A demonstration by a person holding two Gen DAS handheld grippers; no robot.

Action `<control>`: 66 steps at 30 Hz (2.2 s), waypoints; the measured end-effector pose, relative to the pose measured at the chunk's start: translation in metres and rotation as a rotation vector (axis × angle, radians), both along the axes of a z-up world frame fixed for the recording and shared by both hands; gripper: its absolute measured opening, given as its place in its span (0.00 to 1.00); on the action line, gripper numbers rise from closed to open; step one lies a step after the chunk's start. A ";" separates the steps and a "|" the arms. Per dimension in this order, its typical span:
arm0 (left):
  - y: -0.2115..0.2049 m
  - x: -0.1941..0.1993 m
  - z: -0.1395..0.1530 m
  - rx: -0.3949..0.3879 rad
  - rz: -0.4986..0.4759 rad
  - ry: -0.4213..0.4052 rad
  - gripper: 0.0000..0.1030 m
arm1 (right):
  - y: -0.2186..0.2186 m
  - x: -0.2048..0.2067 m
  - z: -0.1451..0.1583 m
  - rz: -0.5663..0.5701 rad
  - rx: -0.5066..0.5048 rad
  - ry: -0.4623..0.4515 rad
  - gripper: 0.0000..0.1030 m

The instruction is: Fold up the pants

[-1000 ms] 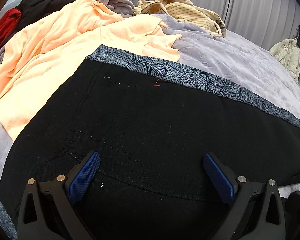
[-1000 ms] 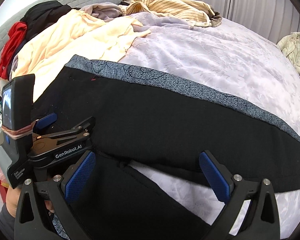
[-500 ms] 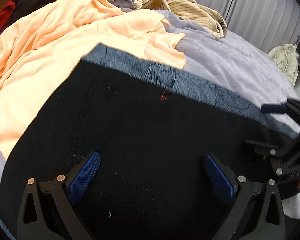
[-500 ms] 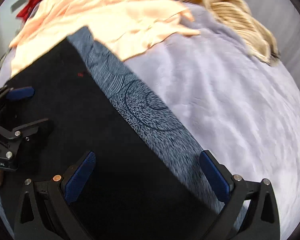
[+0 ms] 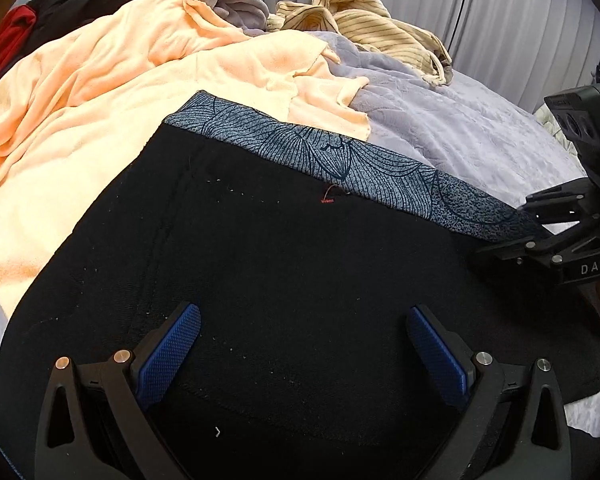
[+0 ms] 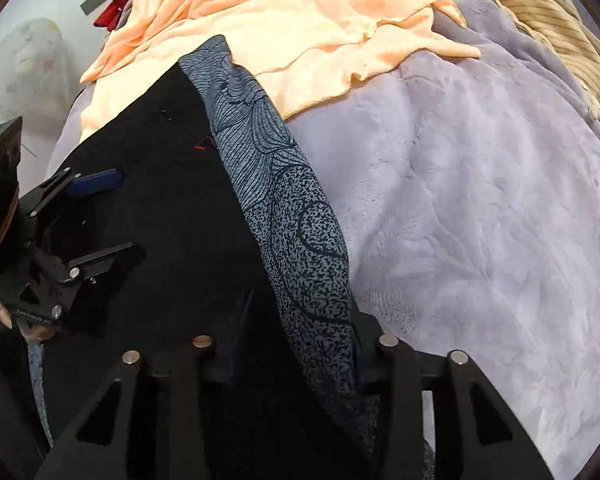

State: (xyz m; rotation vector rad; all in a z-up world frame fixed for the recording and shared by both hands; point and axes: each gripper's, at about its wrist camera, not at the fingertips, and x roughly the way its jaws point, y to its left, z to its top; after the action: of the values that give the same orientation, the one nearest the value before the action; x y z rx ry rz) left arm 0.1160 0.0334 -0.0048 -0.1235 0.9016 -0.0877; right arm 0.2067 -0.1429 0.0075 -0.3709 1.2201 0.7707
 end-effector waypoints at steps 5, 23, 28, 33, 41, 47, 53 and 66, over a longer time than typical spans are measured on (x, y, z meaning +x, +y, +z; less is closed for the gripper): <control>-0.001 0.004 -0.001 0.001 0.001 0.005 1.00 | 0.011 0.000 -0.003 -0.009 -0.053 -0.018 0.24; 0.001 0.097 0.034 -0.288 0.157 0.273 1.00 | 0.063 -0.143 0.024 -0.007 -0.249 -0.516 0.11; 0.002 0.094 0.022 -0.210 0.284 0.315 0.32 | 0.062 -0.144 0.027 -0.040 -0.238 -0.523 0.11; 0.013 0.049 0.053 -0.288 0.234 0.211 0.18 | 0.059 -0.163 0.047 -0.070 -0.183 -0.535 0.11; 0.030 -0.046 0.102 -0.293 0.155 0.043 0.18 | 0.076 -0.234 0.089 -0.054 -0.131 -0.623 0.10; 0.050 -0.097 0.072 -0.351 0.140 0.065 0.18 | 0.101 -0.285 0.073 0.054 -0.165 -0.618 0.10; 0.060 -0.099 0.024 -0.434 0.163 0.160 0.18 | 0.122 -0.296 0.036 0.080 -0.323 -0.680 0.56; 0.063 -0.093 0.039 -0.442 0.145 0.130 0.18 | 0.067 -0.246 0.040 -0.014 -0.517 -0.722 0.19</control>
State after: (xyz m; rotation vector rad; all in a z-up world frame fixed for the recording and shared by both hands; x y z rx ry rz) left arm 0.0226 0.0963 0.0343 -0.6107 0.9896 -0.1446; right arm -0.0395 -0.0757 0.0473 -0.9694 0.7109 0.2424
